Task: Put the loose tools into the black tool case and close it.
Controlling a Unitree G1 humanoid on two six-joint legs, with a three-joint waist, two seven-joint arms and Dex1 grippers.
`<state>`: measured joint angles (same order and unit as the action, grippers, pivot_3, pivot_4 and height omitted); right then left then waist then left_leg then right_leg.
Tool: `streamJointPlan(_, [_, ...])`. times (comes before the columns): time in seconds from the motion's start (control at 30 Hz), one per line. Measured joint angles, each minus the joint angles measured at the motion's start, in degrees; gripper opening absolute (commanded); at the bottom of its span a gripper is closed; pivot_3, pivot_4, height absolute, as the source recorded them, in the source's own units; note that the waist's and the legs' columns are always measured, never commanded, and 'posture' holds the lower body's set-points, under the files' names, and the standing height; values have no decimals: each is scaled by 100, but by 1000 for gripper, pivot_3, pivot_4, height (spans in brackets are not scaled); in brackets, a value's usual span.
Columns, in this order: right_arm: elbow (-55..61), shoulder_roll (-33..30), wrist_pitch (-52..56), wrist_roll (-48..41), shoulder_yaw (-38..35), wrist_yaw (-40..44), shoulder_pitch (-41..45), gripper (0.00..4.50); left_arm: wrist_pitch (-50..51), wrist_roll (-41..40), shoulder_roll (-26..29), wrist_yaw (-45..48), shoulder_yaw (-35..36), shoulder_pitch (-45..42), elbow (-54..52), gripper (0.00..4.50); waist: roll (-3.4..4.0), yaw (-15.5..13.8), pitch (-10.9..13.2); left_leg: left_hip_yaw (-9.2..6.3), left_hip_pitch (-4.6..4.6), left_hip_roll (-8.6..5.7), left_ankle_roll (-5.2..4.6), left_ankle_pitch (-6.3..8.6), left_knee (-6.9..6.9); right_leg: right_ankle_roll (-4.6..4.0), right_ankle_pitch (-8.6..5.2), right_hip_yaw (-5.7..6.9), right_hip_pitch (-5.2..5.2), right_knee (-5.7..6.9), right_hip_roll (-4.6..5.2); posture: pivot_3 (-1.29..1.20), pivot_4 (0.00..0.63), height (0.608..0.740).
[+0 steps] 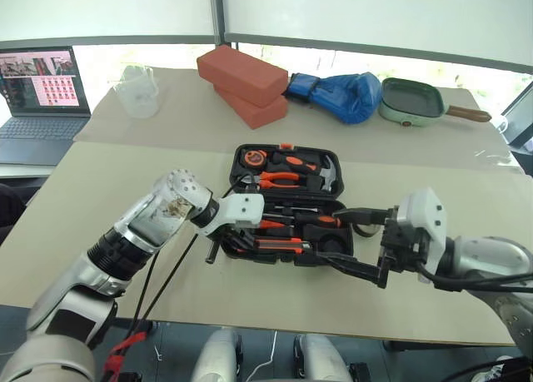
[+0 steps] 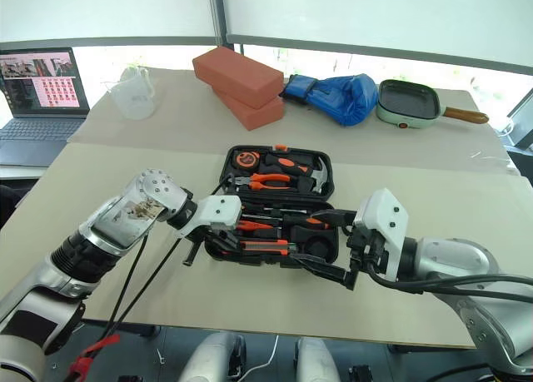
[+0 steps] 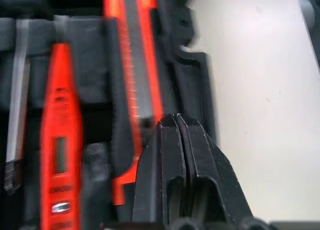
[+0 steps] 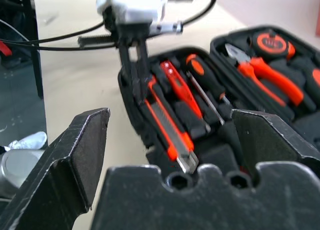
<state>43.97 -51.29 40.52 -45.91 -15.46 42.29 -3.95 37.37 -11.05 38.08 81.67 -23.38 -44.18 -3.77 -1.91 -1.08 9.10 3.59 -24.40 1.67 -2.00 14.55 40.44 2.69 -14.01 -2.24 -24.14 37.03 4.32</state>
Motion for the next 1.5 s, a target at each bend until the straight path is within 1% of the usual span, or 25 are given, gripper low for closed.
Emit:
streamJointPlan(0.07, [26,14,12,16,-483,26,-565,4500,160,-488,6,-13,631,-14,1,1380,1,20,0,-1,2,3,-1,1,-1,0,0,-1,-1,0,-2,0,150,738])
streamJointPlan(0.1, [19,27,32,17,-764,41,-848,4500,249,-689,42,-24,950,-18,-1,1656,2,27,-1,-1,3,3,-2,1,-1,0,-1,-1,1,1,-1,0,150,738])
streamJointPlan(0.13, [24,68,56,4,-1077,77,-1136,4500,335,-852,55,-76,1205,-33,6,2101,2,35,-1,-1,5,2,-2,1,-2,1,-1,-1,3,1,-1,0,150,738])
streamJointPlan(0.17, [28,178,67,11,-1516,162,-1579,4500,503,-1077,15,-181,1488,-52,7,2417,2,34,-1,-1,8,2,-2,1,-2,1,-1,-1,7,0,-1,0,150,738])
streamJointPlan(0.23, [-44,432,76,99,-2427,502,-2636,4500,964,-1635,-2,-346,2039,-39,-28,3047,2,5,-1,-5,8,2,-2,2,-2,4,-3,1,11,-1,0,0,150,738])
streamJointPlan(0.27, [-128,518,75,156,-2785,672,-3016,4500,1161,-1862,11,-426,2283,-30,-58,3445,2,21,-1,-4,9,3,-3,2,-2,4,-3,-1,14,-3,0,0,150,738])
streamJointPlan(0.33, [-290,552,52,207,-3328,990,-3386,4500,1405,-2196,37,-513,2527,38,-302,4145,3,52,-2,2,18,2,-3,3,-1,8,-1,-12,21,-3,3,0,150,738])
streamJointPlan(0.37, [-388,545,11,226,-3561,1143,-3517,4500,1497,-2357,39,-564,2584,81,-477,4380,3,68,-2,3,25,3,-3,3,-1,8,-1,-13,29,-3,2,0,150,738])
streamJointPlan(0.4, [-535,489,-7,238,-3800,1335,-3600,4500,1577,-2532,85,-611,2642,198,-708,4477,3,101,-2,3,38,6,-3,3,-4,7,-1,-14,41,-4,0,0,150,738])
streamJointPlan(0.47, [-745,326,-17,247,-4002,1548,-3598,4500,1629,-2676,192,-667,2671,387,-953,4477,3,142,-2,5,74,8,-2,3,-18,2,-4,-15,72,-12,-4,0,150,738])
streamJointPlan(0.53, [-945,32,-61,302,-4010,1810,-3522,4500,1616,-2753,304,-729,2683,590,-1237,4477,3,176,-2,7,113,7,-1,3,-42,-3,-9,-16,103,-26,-2,0,150,738])
streamJointPlan(0.57, [-1055,-158,-132,378,-3951,1954,-3422,4500,1607,-2778,343,-794,2695,678,-1383,4477,3,176,-2,7,116,6,-1,3,-46,-4,-10,-16,105,-27,-2,0,150,738])
streamJointPlan(0.63, [-1411,-671,-405,701,-3341,2080,-2782,4500,1489,-2809,388,-960,2698,799,-1604,4477,-2,209,0,11,119,6,0,2,-49,-5,-9,-22,106,-32,-5,0,150,738])
streamJointPlan(0.67, [-1514,-815,-516,810,-3092,2086,-2545,4500,1405,-2793,391,-995,2670,830,-1656,4477,-2,210,0,12,120,6,0,3,-47,-5,-9,-23,106,-33,-4,0,150,738])
streamJointPlan(0.7, [-1670,-964,-672,966,-2727,2082,-2207,4500,1262,-2728,406,-1036,2633,878,-1721,4477,-1,208,1,13,120,4,0,2,-49,-5,-9,-24,103,-33,-3,0,150,738])
streamJointPlan(0.77, [-2136,-1142,-976,1346,-1664,2056,-1259,4500,918,-2535,491,-1125,2514,999,-1803,4477,1,183,1,13,115,-2,2,1,-56,-8,-11,-23,95,-33,-6,0,150,738])
streamJointPlan(0.8, [-2271,-1141,-1033,1443,-1336,2034,-968,4500,880,-2497,505,-1145,2473,1011,-1790,4477,1,166,2,12,114,-4,2,1,-58,-10,-12,-20,96,-33,-8,0,150,738])
streamJointPlan(0.83, [-2504,-1131,-1101,1626,-800,1993,-458,4500,855,-2489,529,-1181,2454,1051,-1793,4477,1,155,3,11,111,-5,3,1,-58,-9,-12,-18,93,-33,-6,0,150,738])
streamJointPlan(0.9, [-2847,-1029,-1254,1937,-28,1970,328,4500,822,-2505,535,-1251,2434,1062,-1801,4477,1,148,4,12,105,-5,3,1,-58,-8,-13,-18,88,-33,-2,0,150,738])
streamJointPlan(0.97, [-3271,-777,-1426,2288,690,1977,1122,4500,798,-2514,553,-1318,2438,1079,-1819,4477,-1,166,5,13,105,-5,2,1,-58,-6,-13,-18,89,-36,-1,0,150,738])
streamJointPlan(1.07, [-3849,-509,-1773,2768,1487,2089,1713,4500,744,-2507,584,-1396,2411,1112,-1848,4477,0,134,6,12,100,-6,2,1,-60,-2,-16,-14,87,-36,3,0,150,738])
streamJointPlan(1.23, [-4586,-196,-2140,3272,2113,2231,2195,3146,724,-2506,600,-1603,2405,1125,-1831,4500,1,121,6,14,99,-5,1,1,-58,-1,-16,-15,85,-34,5,0,150,738])
streamJointPlan(1.37, [-5078,78,-2354,3635,2394,2158,2468,1695,696,-2507,601,-1711,2400,1113,-1804,4500,1,134,6,15,101,-3,2,1,-59,-1,-16,-15,86,-32,4,0,150,738])
streamJointPlan(1.4, [-5132,113,-2389,3654,2394,2161,2486,1425,684,-2506,601,-1717,2400,1113,-1803,4500,1,134,5,15,102,-3,2,1,-59,-1,-16,-15,86,-31,4,0,150,738])
streamJointPlan(1.5, [-5143,148,-2436,3671,2390,2157,2504,311,651,-2506,601,-1727,2373,1113,-1803,4500,1,139,5,15,102,-3,2,1,-59,-1,-16,-15,87,-30,4,0,150,738])
